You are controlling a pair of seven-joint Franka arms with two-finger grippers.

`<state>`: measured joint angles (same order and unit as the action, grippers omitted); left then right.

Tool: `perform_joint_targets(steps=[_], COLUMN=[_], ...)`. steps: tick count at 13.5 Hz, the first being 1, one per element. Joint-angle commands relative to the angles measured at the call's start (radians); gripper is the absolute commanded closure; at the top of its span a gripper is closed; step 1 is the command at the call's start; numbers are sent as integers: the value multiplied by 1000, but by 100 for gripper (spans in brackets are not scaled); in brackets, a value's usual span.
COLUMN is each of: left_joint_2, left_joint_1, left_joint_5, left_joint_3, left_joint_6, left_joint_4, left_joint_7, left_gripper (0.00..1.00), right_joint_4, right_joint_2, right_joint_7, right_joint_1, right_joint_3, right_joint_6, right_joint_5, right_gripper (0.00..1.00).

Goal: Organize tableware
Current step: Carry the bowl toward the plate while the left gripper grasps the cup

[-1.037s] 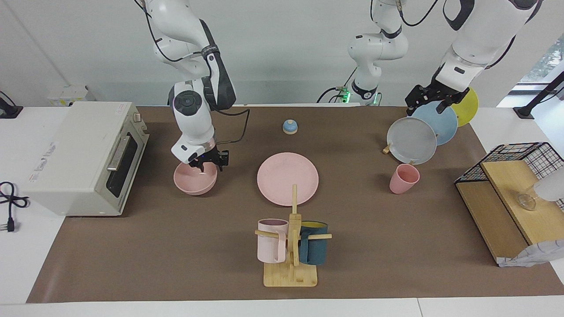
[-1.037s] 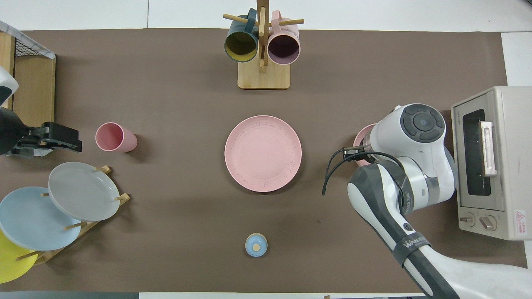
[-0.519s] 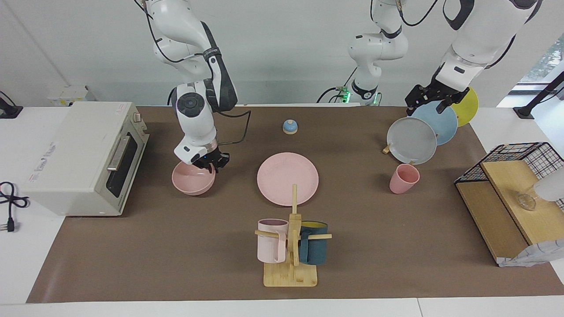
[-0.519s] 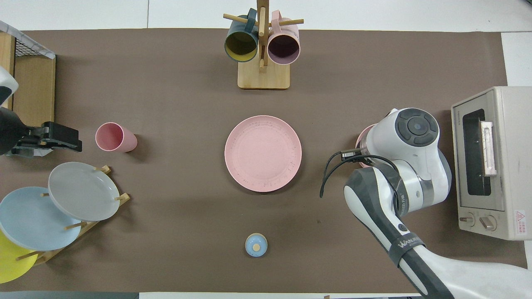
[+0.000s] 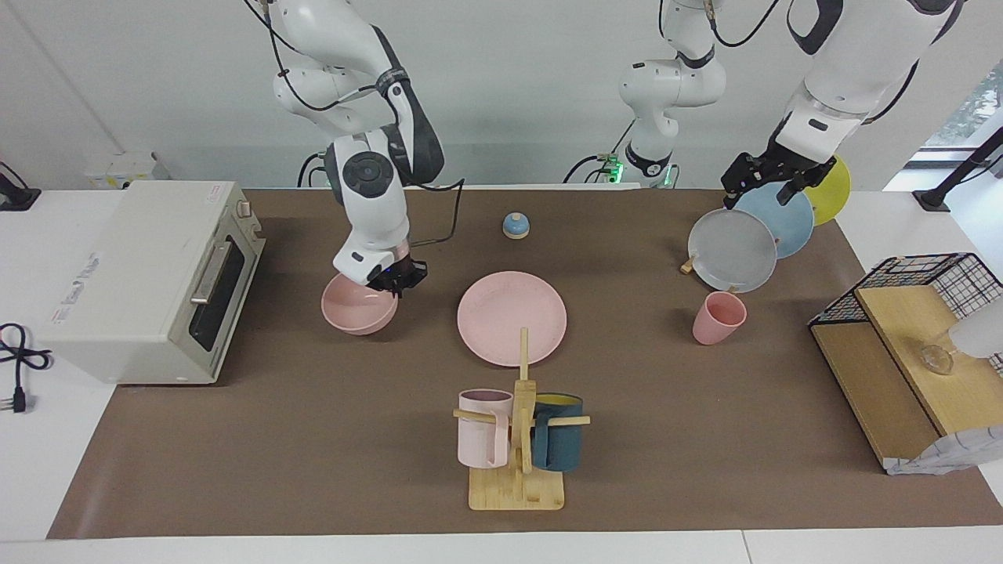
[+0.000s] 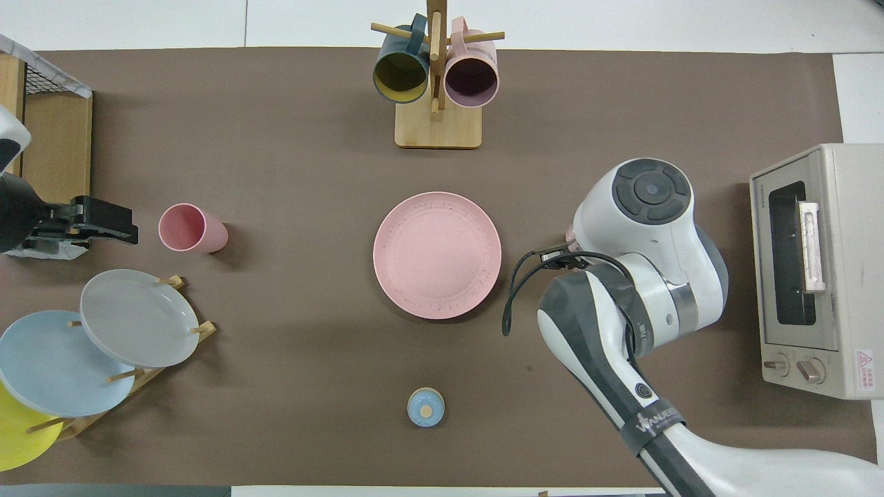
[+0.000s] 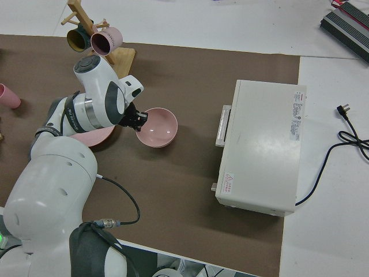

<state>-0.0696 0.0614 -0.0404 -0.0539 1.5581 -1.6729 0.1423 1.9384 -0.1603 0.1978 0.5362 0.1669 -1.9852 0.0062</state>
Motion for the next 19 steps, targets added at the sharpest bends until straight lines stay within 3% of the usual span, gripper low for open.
perform_joint_targets(steps=[1,3,5,7,10,13,17,19], left_joint_2=[51,112,204,246,202,197,186,183], left_joint_1=[0,1,5,9,5,2,1,6], left_joint_5=[4,-13,-19,-18,-18,-21,-26,-26], left_joint_3=[2,2,2,2,3,0,0,2], left_joint_6=[94,166,259,388,539,536,556,608], left_joint_4=[-34,-34,-41,-120,-292,-315,-349,-386], left_joint_7=[-6,-6,-7,-12,-24,-15,-15,-15], left_gripper=[0,0,0,0,0,0,0,8], right_joint_4=[-243,-394,-621,-699,-662,-581,-569,-578], right_joint_2=[-100,-196,-365,-438,-438,-438,-438,-439], right_joint_7=[37,150,282,404,442,442,446,477], right_joint_1=[50,115,203,235,241,246,261,266], right_joint_3=[0,-1,-10,-45,-69,-69,-69,-69], right_joint_6=[152,212,295,277,205,132,96,100], right_joint_5=[11,11,8,8,3,-6,-32,-31], right_gripper=[100,100,100,100,100,100,100,100])
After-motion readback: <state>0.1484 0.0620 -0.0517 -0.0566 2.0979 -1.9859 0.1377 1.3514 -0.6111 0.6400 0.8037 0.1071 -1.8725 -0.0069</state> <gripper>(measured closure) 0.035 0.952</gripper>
